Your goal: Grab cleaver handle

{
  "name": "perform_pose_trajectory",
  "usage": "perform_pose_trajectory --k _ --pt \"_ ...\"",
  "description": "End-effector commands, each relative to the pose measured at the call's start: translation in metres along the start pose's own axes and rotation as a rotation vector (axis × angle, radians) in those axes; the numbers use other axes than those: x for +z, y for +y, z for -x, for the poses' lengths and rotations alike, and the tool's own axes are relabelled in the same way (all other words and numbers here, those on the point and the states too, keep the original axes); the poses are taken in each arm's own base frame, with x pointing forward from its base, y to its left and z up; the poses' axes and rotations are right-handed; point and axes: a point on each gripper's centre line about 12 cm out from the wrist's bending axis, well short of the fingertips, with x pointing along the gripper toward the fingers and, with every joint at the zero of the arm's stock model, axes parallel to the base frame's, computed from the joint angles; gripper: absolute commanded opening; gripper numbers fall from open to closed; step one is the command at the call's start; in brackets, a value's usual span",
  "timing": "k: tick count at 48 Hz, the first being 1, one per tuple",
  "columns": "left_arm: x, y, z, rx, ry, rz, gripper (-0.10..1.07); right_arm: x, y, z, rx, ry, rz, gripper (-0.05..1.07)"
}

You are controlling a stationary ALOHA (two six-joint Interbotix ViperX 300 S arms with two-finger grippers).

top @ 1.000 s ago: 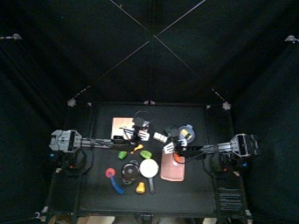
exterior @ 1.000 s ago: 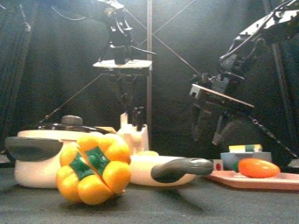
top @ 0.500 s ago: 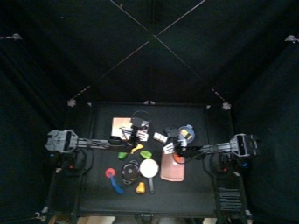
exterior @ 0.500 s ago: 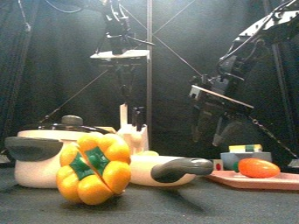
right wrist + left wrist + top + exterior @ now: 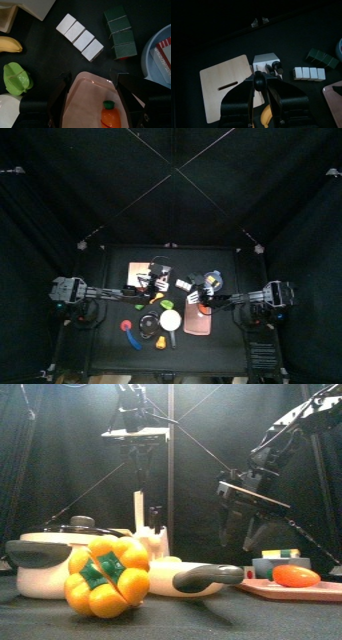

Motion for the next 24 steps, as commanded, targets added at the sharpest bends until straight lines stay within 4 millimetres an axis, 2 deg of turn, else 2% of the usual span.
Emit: perform_pose_trajectory --k 1,12,24 --pt "0.017 0.002 0.020 -0.047 -0.029 0.042 0.57 0.008 0.004 0.005 0.023 -0.016 -0.017 0.94" --pt "0.023 0.007 0.037 -0.029 -0.057 0.050 0.57 0.007 0.006 0.006 0.033 -0.011 -0.020 0.94" --pt "0.019 0.013 0.056 -0.018 -0.067 0.042 0.57 0.005 0.006 0.005 0.042 -0.003 -0.019 0.94"
